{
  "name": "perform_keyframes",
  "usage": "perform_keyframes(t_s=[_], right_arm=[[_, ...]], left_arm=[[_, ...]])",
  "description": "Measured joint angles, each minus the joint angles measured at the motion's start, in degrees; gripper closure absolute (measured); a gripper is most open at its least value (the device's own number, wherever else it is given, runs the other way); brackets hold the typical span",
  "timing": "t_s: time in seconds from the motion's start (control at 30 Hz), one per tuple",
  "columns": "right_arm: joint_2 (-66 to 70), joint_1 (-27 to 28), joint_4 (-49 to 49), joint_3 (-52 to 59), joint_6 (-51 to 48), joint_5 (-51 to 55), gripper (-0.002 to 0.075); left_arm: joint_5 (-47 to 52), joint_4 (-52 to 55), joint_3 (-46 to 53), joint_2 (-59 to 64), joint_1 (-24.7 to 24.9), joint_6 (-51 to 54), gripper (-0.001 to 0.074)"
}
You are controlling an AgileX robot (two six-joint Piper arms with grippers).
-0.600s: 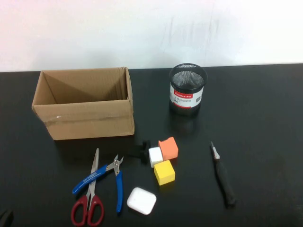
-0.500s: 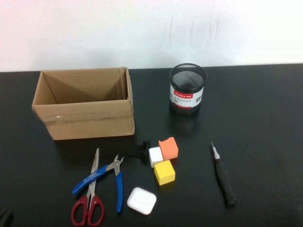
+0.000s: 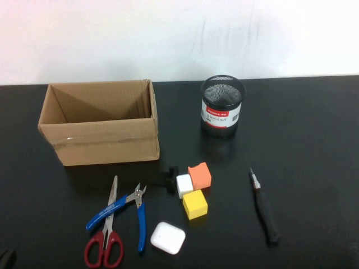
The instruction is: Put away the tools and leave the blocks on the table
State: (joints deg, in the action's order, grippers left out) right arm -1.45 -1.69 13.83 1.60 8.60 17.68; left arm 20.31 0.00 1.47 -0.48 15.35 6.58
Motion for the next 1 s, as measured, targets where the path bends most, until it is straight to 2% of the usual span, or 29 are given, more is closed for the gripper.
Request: perform_keyframes(t_s=[0.07,0.1,0.13,0.2,0.23,0.27,0.47,0.83,0.93,1.0], right_arm=[[0.0,0.0,0.0,0.0,0.0,-1.28,0.0733],[0.0,0.0,0.0,0.0,0.14,3.89,0.0733],[0.0,0.0,0.0,0.0,0.0,-2.56,0.0733],[0.0,0.0,0.0,0.0,0.0,-3.75,0.0733],[0.0,0.0,0.0,0.0,0.14,1.8,0.0733],[0.0,0.0,0.0,0.0,0.0,-5.26,0.0733],[0.0,0.0,0.0,0.0,0.0,-15.3,0.0733],[0.0,0.0,-1.35,0.0,0.0,-53.54,0.0733],[0.0,0.0,-7.2,-0.28,0.17,-65.47,0.0733],[0.0,0.0,-13.34,-2.71,3.39,-67.97,0.0733]], left_arm=[[0.0,0.0,0.0,0.0,0.0,0.0,0.0739],[0.0,0.0,0.0,0.0,0.0,0.0,0.0739],[0.0,0.0,0.0,0.0,0.0,0.0,0.0739],[0.0,0.0,0.0,0.0,0.0,0.0,0.0739],[0.0,0.0,0.0,0.0,0.0,0.0,0.0739],[0.0,0.0,0.0,0.0,0.0,0.0,0.0739],[0.0,0.0,0.0,0.0,0.09,0.0,0.0739],[0.0,0.0,0.0,0.0,0.09,0.0,0.0739],[0.0,0.0,0.0,0.0,0.09,0.0,0.0739],[0.0,0.0,0.0,0.0,0.09,0.0,0.0739]])
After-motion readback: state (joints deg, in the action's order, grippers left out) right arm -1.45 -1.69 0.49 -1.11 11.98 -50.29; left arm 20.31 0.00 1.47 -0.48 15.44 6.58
